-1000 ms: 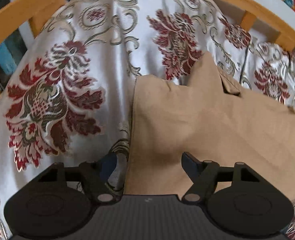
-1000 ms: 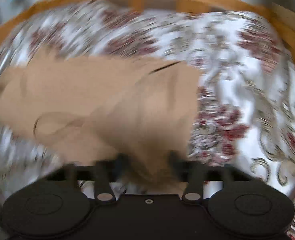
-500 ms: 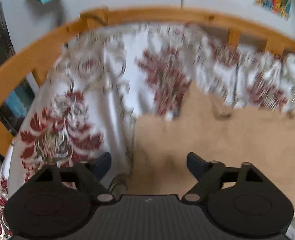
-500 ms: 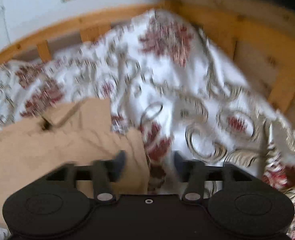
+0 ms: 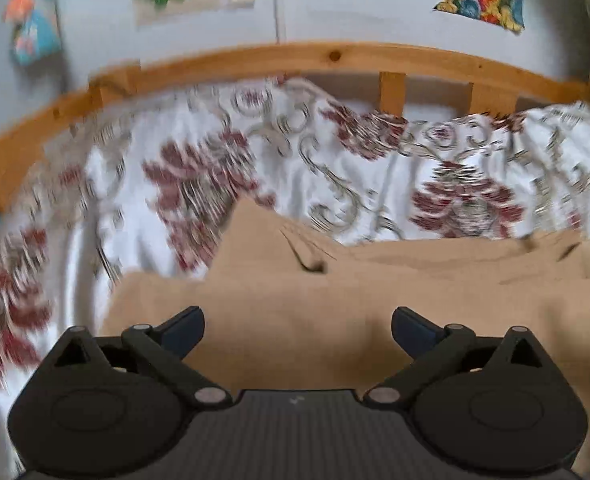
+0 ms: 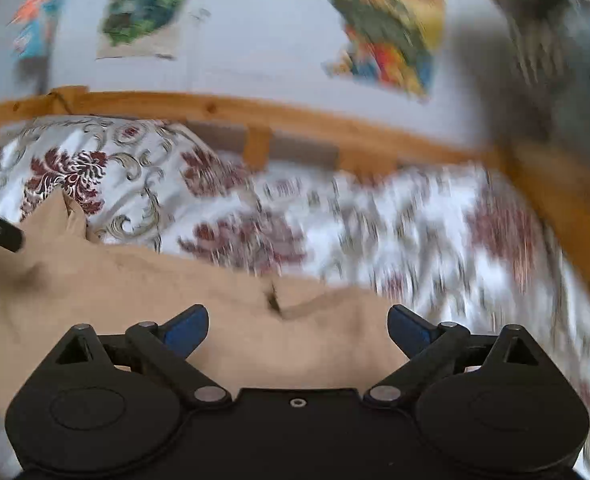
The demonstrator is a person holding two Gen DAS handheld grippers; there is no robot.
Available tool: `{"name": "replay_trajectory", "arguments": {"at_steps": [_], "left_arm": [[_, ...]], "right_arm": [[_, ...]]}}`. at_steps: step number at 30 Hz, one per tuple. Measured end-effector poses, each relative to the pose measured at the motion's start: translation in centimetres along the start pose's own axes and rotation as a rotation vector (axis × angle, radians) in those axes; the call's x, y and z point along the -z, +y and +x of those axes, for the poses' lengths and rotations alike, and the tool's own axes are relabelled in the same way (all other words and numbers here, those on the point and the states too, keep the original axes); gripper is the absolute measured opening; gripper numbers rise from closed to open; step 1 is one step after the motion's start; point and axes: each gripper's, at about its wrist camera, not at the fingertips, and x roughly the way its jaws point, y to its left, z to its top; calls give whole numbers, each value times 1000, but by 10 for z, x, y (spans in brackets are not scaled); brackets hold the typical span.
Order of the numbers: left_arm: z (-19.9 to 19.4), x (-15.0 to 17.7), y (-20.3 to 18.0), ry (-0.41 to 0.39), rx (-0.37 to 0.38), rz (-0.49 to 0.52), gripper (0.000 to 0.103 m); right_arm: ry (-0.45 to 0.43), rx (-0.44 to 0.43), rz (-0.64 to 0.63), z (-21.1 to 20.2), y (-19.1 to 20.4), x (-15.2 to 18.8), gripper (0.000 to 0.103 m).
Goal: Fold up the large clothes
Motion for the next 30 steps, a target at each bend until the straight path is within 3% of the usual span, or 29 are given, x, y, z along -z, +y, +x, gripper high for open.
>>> {"name": "replay_trajectory", "arguments": {"at_steps": [2, 4, 7, 12, 17, 20, 25, 30], "left_arm": [[12, 7, -2, -2, -47, 12, 102], [28, 13, 0, 65, -72, -9, 103], [45, 21, 10, 152, -37, -72, 103], [57, 33, 0, 130, -53, 3, 103], [63, 33, 0, 139, -37, 21, 103], [56, 25, 5, 169, -13, 14, 102], [24, 13, 23, 246, -22, -156, 102], [19, 19, 29, 304, -115, -107, 103]], "right_arm": [[-30, 13, -18, 11, 13, -1, 101], [-7, -2, -60, 28, 26, 3, 102], [76, -5, -161, 50, 42, 21, 101], [128, -31, -150, 68, 45, 38, 102], [121, -30, -165, 72, 49, 43, 102], [87, -54, -108, 54, 37, 40, 102], [101, 153, 2, 16, 13, 27, 102], [218, 356, 260, 11, -42, 37, 102]]}}
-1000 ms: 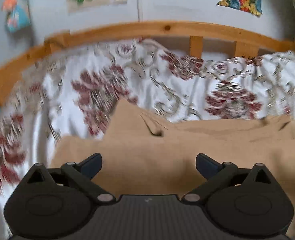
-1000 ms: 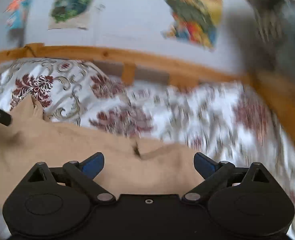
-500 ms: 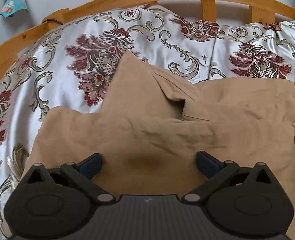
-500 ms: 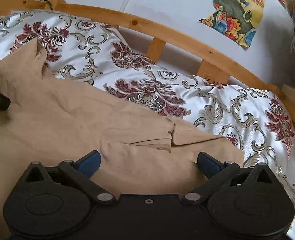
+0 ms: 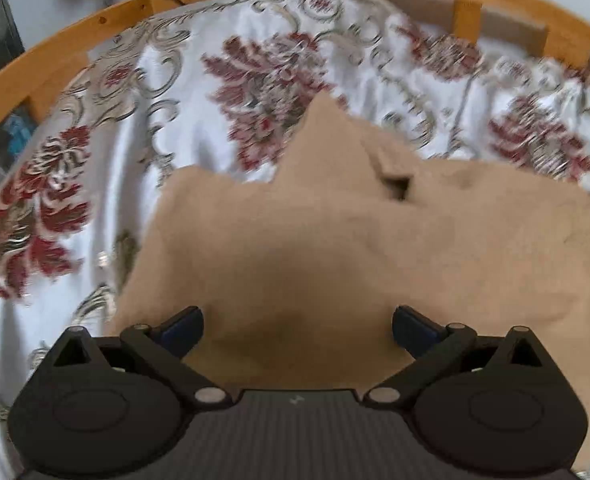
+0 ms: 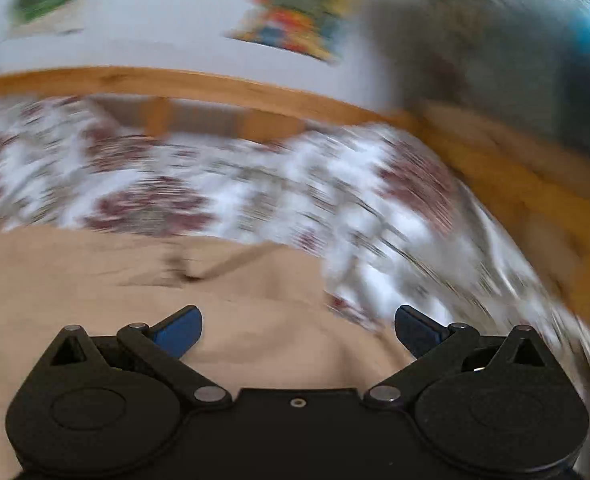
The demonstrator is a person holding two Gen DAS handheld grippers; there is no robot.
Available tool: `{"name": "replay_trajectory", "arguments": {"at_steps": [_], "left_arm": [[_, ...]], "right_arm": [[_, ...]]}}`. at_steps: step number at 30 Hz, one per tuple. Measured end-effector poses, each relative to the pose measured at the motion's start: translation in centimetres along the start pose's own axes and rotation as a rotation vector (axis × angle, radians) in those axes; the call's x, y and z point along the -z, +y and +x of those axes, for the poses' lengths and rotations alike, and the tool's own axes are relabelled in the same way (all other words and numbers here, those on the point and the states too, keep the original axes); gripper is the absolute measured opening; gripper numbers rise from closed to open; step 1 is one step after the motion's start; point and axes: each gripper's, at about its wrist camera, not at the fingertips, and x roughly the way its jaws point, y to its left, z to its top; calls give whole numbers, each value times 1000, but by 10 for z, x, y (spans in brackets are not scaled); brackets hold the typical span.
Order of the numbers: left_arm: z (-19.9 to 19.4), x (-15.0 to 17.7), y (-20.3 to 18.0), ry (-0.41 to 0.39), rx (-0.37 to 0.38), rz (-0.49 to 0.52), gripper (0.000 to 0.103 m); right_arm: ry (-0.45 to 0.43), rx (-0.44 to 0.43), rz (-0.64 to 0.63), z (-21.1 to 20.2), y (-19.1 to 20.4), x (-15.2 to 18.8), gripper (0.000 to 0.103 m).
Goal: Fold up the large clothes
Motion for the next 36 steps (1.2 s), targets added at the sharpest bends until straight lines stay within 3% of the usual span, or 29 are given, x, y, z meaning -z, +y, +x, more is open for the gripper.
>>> {"name": "replay_trajectory", "arguments": {"at_steps": [3, 10, 13, 16, 18, 23, 26, 28, 32, 36], "left_arm": [[14, -3, 4, 37, -45, -22, 103], [37, 3, -7, -2, -95, 46, 103], [38, 2, -13, -41, -108, 79, 103], [27, -2, -10, -21, -101, 104, 103], [11, -4, 2, -18, -54, 58, 103], [-49, -9, 34, -116, 38, -122, 103], [-89, 13, 39, -188, 25, -211, 103], [-102, 37, 36, -212, 77, -250, 103], [-87, 60, 34, -123, 116, -282, 103], [-70, 58, 39, -40, 60, -359, 103]], "right_arm": [[84, 33, 87, 21, -22, 12, 102], [142, 33, 61, 52, -11, 38, 102], [160, 13, 81, 52, -15, 35, 102], [189, 25, 109, 45, -21, 21, 102], [147, 26, 151, 30, -27, 11, 101], [20, -108, 164, -20, -27, -6, 102], [-42, -214, 146, -47, -18, -8, 102], [-69, -271, 99, -59, -4, -7, 102], [-108, -366, -46, -81, 31, 1, 102], [-169, -386, -210, -88, 52, 9, 102]]}}
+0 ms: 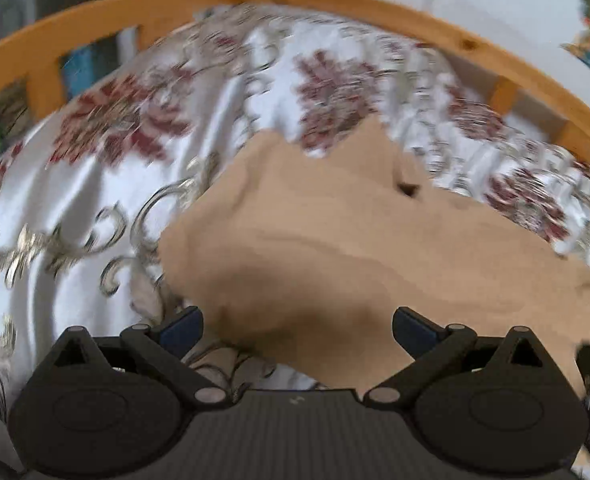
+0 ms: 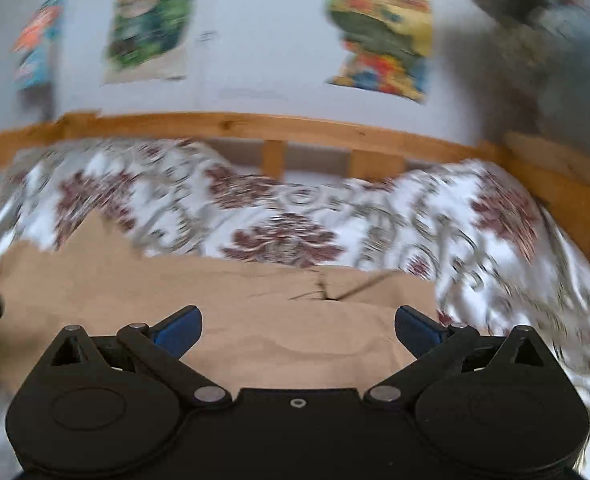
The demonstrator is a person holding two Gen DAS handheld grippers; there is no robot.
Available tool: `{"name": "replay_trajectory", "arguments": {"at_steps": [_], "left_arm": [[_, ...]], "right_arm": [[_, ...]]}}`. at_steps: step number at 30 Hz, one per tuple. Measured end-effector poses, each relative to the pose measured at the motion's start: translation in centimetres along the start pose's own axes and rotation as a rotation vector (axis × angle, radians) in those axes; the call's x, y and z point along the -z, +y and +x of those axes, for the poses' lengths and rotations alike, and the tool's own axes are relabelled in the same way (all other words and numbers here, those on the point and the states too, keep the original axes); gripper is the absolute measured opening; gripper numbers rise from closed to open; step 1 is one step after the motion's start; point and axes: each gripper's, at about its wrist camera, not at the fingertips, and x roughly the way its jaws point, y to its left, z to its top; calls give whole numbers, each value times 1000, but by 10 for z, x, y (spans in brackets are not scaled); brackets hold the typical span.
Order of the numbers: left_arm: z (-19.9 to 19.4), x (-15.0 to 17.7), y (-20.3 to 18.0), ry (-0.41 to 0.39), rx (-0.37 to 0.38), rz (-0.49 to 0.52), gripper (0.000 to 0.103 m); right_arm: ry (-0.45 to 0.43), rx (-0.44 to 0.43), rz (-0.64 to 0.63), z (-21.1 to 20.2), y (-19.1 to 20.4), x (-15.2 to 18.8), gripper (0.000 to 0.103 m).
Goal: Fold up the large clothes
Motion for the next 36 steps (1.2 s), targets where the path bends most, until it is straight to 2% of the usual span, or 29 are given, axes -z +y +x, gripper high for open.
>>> {"name": "replay_trajectory", "arguments": {"at_steps": [2, 4, 5, 7, 12, 15, 17, 20, 23, 25, 26, 27, 29, 31, 33, 36], "left_arm": [[7, 5, 6, 20, -13, -75, 103], [19, 9, 14, 95, -6, -123, 103], [29, 10, 18, 157, -8, -145, 103], [39, 11, 29, 221, 12, -215, 103], [47, 6, 50, 231, 21, -355, 103], [51, 3, 62, 220, 3, -437, 103], [55, 2, 70, 209, -9, -494, 103], [56, 5, 74, 198, -25, -528, 103], [52, 6, 76, 161, -32, -518, 100], [49, 6, 76, 163, -36, -502, 93], [48, 6, 75, 166, -36, -492, 88], [47, 4, 72, 163, -28, -482, 80], [44, 3, 67, 158, -1, -465, 76], [42, 4, 66, 158, 35, -450, 76], [38, 5, 64, 162, 65, -433, 76], [41, 5, 58, 185, 94, -413, 81]], "right_arm": [[12, 47, -53, 2, 5, 0, 102], [52, 59, -16, 4, 1, -1, 102], [92, 57, 31, 4, -3, -2, 102], [183, 52, 163, 0, -15, -1, 102], [404, 25, 547, -7, -51, 24, 102], [470, 63, 726, -9, -74, 42, 102], [503, 122, 887, -5, -97, 56, 101], [478, 190, 1075, 2, -124, 75, 92], [405, 243, 1098, 6, -131, 77, 90], [392, 288, 1070, 5, -128, 75, 77], [385, 312, 1064, 2, -129, 75, 60], [374, 316, 1074, -2, -131, 77, 55], [341, 296, 1121, -10, -142, 83, 42], [314, 293, 1119, -17, -143, 81, 29], [276, 294, 1085, -26, -146, 73, 11], [159, 325, 988, -44, -143, 55, 8]]}}
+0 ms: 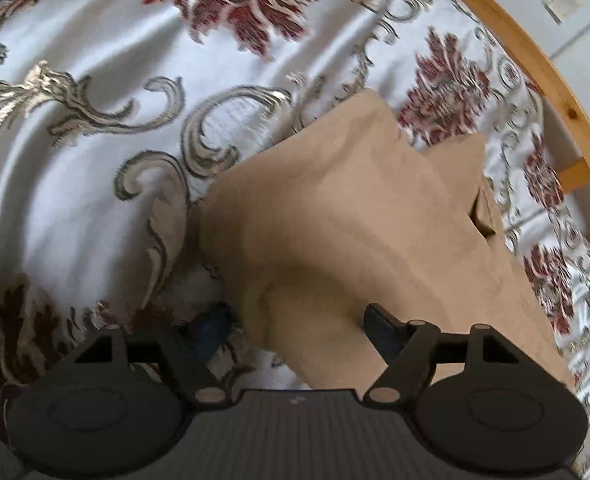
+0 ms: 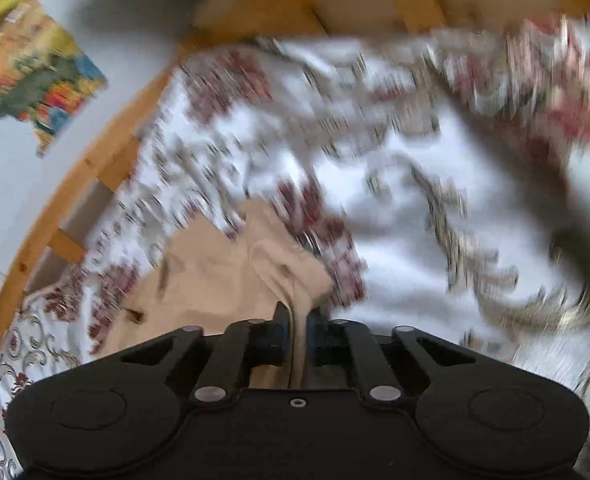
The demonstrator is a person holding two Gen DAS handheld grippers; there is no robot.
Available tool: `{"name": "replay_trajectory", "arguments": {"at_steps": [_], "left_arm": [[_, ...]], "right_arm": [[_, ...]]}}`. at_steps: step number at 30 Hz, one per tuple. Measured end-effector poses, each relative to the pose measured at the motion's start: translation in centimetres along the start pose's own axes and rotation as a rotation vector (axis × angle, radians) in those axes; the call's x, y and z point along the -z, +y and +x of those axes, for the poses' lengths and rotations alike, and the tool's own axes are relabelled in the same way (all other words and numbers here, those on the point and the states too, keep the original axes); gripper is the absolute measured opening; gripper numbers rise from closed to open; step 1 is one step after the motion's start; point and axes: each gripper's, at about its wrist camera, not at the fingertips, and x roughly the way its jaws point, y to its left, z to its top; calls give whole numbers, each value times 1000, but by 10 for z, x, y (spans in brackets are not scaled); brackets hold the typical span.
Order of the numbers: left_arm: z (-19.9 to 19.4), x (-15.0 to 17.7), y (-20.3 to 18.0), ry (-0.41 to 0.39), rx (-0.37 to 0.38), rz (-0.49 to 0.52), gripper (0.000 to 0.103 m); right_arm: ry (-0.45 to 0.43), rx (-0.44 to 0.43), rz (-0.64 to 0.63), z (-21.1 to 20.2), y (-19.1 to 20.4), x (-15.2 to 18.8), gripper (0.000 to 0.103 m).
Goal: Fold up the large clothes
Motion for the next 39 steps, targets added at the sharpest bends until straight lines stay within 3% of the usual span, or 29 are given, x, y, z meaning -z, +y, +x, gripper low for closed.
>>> {"name": "replay_trajectory", "arguments": {"at_steps": [3, 7, 10, 12, 14, 17, 19, 23, 27, 31, 39], "left_arm": [[1, 3, 0, 10, -15, 0, 87], [8, 1, 1, 10, -59, -13, 91], [9, 1, 3, -15, -82, -33, 98], [14, -2, 1, -30, -87, -45, 103], [19, -2, -4, -35, -107, -44, 103], [20, 0, -6, -53, -114, -40, 102], [19, 1, -6, -55, -106, -37, 102], [10, 8, -4, -53, -51, -31, 94], [10, 16, -9, -30, 52, -12, 95], [21, 15, -15, -28, 48, 7, 101], [11, 24, -6, -66, -21, 45, 103]], "right_arm": [[-62, 16, -62, -9, 7, -3, 8], [1, 101, -59, 4, 1, 0, 16], [-9, 153, -46, 4, -2, 1, 34], [-50, 170, -61, -1, 0, 1, 61], [-89, 163, -109, -3, 8, 3, 76], [-122, 97, -244, 2, 32, 10, 83], [-77, -10, -381, 16, 58, 18, 95], [-27, -208, -707, 38, 105, 47, 97], [-7, -333, -871, 54, 128, 74, 97], [48, -326, -922, 72, 130, 95, 99], [34, -310, -911, 74, 124, 103, 102]]}}
